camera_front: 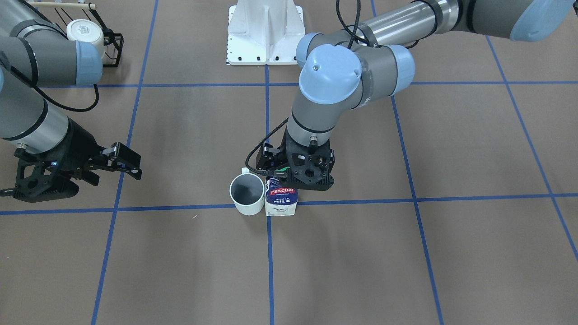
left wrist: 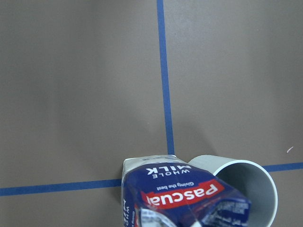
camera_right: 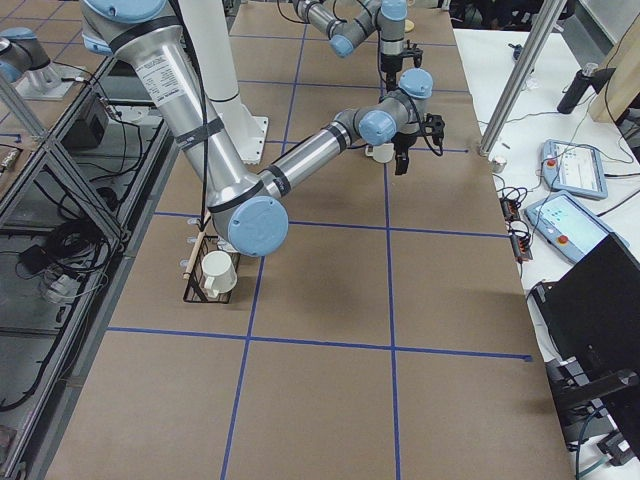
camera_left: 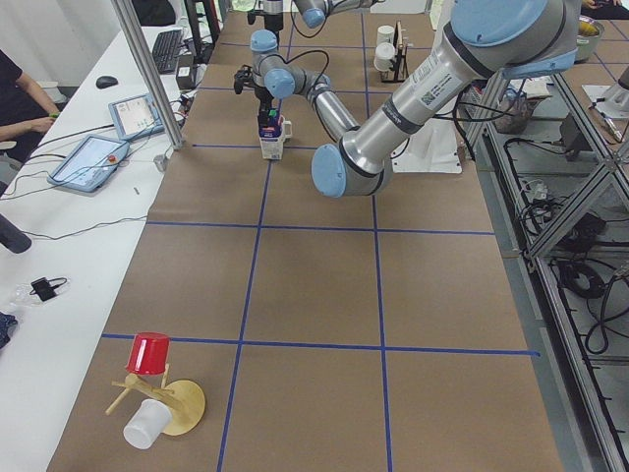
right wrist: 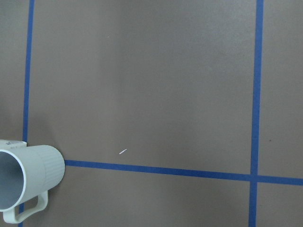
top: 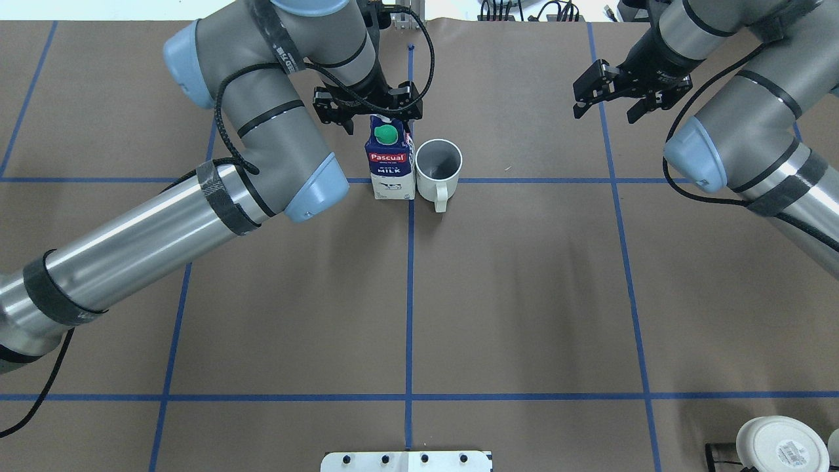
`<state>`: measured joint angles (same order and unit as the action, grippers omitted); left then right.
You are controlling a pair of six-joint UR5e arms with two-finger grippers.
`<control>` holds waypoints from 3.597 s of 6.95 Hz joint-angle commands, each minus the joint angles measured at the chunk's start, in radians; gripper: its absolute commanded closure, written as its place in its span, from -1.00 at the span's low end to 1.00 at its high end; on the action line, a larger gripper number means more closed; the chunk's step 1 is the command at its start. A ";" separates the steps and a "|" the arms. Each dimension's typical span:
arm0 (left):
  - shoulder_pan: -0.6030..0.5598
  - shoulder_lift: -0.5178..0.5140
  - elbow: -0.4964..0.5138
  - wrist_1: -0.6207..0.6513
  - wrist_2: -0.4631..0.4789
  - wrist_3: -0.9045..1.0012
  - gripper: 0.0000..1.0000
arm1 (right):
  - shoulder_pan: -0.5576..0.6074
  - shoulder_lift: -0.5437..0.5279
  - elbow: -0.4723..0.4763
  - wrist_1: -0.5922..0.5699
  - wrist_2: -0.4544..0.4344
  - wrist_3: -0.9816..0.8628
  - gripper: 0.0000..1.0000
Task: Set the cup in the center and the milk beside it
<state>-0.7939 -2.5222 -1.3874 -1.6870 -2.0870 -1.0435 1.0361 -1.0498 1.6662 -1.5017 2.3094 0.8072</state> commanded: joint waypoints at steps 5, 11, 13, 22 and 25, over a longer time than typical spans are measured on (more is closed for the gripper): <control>-0.342 0.550 -0.436 -0.043 -0.153 0.139 -0.98 | 0.153 -0.181 0.070 0.107 -0.059 0.000 -1.00; -0.689 1.000 -0.325 -0.148 -0.298 0.672 -0.98 | 0.436 -0.359 -0.009 -0.152 0.016 -0.668 -1.00; -0.694 1.060 -0.246 -0.184 -0.159 0.727 -0.98 | 0.496 -0.478 -0.008 -0.147 0.039 -0.813 -1.00; -0.766 1.033 -0.295 -0.068 -0.297 0.770 -0.98 | 0.532 -0.541 -0.006 -0.149 0.051 -0.810 -1.00; -0.765 1.033 -0.291 -0.068 -0.297 0.770 -0.98 | 0.532 -0.539 -0.002 -0.149 0.050 -0.810 -1.00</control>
<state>-1.5597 -1.4901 -1.6807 -1.7549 -2.3838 -0.2730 1.5677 -1.5918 1.6644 -1.6506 2.3601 -0.0027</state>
